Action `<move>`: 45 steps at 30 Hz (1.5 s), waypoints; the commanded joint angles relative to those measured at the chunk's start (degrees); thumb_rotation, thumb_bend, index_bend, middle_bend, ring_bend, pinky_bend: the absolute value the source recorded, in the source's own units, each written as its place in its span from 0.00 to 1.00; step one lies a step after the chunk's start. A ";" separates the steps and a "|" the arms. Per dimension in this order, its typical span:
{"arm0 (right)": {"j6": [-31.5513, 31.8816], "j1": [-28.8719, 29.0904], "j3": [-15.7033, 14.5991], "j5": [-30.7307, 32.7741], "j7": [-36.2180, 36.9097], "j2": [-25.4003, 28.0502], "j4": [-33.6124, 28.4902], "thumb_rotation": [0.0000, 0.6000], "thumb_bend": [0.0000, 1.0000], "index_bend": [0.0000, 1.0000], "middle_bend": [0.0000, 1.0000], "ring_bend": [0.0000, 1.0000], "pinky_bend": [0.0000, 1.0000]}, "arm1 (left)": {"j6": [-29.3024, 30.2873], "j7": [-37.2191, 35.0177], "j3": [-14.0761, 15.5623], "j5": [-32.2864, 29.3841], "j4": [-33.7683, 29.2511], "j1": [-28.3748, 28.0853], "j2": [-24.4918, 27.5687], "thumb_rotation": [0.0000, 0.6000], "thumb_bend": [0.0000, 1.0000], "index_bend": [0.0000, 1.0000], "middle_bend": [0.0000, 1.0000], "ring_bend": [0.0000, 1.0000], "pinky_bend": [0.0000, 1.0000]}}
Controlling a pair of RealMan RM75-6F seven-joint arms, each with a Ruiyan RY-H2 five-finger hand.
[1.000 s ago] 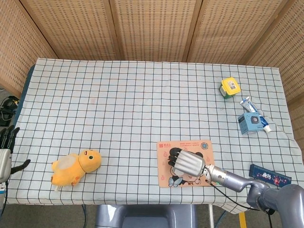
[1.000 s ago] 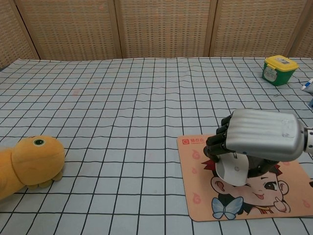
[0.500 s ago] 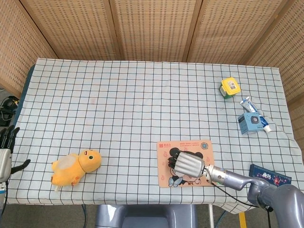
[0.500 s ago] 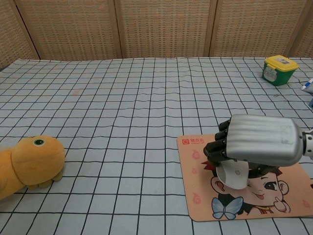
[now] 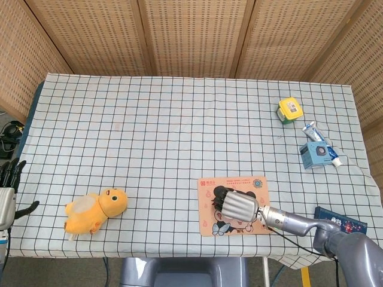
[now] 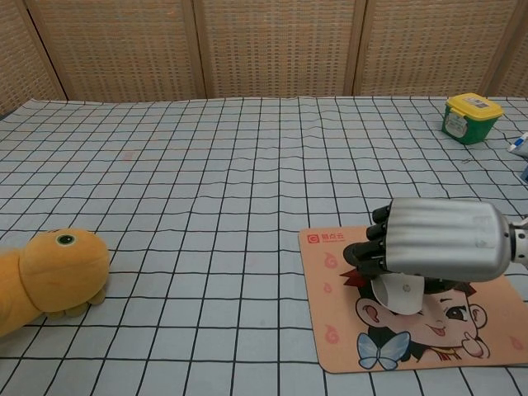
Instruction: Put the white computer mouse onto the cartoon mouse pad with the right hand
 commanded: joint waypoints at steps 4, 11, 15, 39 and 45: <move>-1.00 -0.06 -0.13 0.08 -2.04 0.36 -0.16 1.00 0.20 0.79 0.57 0.48 0.46 | 0.05 0.02 -0.08 -0.16 0.03 0.04 -0.03 1.00 0.00 0.00 0.00 0.00 0.00; -2.26 -0.26 0.10 0.42 -5.70 1.18 -2.42 1.00 0.20 0.52 0.27 0.19 0.13 | 0.01 0.28 -0.09 -0.29 -0.19 0.07 0.07 1.00 0.00 0.00 0.00 0.00 0.00; -2.89 -0.33 0.24 0.64 -7.13 1.70 -3.52 1.00 0.20 0.43 0.17 0.10 0.02 | 0.03 0.16 -0.13 -0.39 -0.21 0.11 0.13 1.00 0.00 0.00 0.00 0.00 0.00; -4.78 -3.36 8.73 8.03 -27.94 14.60 -27.54 1.00 0.20 0.36 0.07 0.00 0.00 | 2.08 -0.67 0.26 1.42 -1.54 0.82 1.08 1.00 0.00 0.00 0.00 0.00 0.00; -0.70 -11.60 13.26 21.43 -25.13 18.20 -35.60 1.00 0.20 0.34 0.06 0.00 0.00 | 3.00 -0.89 0.47 2.26 -2.02 1.16 1.28 1.00 0.00 0.00 0.00 0.00 0.00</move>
